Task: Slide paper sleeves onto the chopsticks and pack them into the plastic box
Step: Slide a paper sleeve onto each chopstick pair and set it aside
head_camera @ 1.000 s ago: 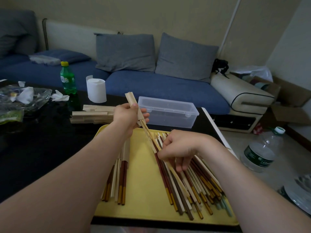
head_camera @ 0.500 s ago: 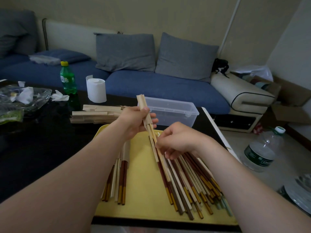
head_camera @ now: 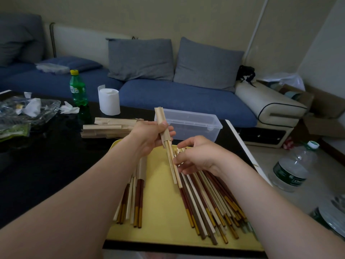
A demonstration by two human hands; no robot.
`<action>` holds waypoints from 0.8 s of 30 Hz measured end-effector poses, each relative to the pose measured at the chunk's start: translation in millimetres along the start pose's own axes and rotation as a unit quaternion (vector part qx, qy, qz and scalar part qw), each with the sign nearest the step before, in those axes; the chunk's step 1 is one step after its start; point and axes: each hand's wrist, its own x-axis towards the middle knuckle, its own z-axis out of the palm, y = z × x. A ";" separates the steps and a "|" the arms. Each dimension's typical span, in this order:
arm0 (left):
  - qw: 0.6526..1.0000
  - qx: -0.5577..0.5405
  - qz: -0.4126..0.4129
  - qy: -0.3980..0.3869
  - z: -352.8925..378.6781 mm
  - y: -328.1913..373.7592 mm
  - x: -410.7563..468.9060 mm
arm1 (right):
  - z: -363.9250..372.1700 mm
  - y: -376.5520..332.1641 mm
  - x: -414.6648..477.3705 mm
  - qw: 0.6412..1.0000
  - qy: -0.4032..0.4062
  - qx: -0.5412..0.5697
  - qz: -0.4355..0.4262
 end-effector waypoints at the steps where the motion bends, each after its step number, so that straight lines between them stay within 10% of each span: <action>1: 1.000 0.004 -0.003 -0.008 0.3 -0.4 -0.8 | 2.1 -0.5 0.8 1.000 0.005 0.017 0.001; 24: 0.998 0.059 -0.019 0.013 -16.2 4.4 0.6 | 21.3 -12.8 -1.3 0.992 -0.111 -0.018 0.058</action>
